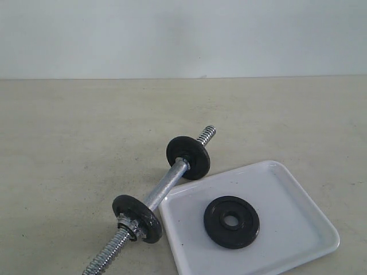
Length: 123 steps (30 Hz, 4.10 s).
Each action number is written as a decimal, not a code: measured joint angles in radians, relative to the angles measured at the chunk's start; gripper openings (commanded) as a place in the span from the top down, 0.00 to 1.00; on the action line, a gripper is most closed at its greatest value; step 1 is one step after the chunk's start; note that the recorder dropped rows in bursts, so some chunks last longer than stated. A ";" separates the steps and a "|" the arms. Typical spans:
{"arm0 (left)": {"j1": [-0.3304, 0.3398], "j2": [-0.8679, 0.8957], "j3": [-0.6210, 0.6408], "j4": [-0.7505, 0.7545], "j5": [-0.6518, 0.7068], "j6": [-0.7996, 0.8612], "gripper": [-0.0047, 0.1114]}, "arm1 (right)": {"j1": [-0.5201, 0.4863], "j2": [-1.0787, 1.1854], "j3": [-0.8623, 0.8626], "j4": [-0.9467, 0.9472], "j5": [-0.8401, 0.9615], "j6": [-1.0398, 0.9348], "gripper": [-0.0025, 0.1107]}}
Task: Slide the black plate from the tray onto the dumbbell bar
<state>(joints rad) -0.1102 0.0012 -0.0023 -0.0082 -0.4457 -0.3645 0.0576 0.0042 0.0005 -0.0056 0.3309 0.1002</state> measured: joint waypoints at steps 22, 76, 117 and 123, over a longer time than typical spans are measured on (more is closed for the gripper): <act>0.009 -0.002 0.000 0.201 -0.773 -0.026 0.92 | 0.000 0.000 0.000 0.000 0.000 0.000 0.97; 0.027 -0.005 -0.716 -0.163 1.320 0.278 0.92 | 0.000 0.000 0.000 0.006 0.000 0.000 0.97; 0.027 -0.005 -0.716 -0.834 1.116 0.744 0.92 | 0.000 0.000 0.000 0.000 0.000 0.002 0.97; 0.027 -0.005 -0.716 -0.834 1.045 0.767 0.92 | 0.000 0.000 0.000 0.000 0.000 0.002 0.97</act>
<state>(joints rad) -0.0828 -0.0040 -0.7186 -0.8427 0.5997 0.4026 0.0576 0.0042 0.0005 -0.0056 0.3309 0.1022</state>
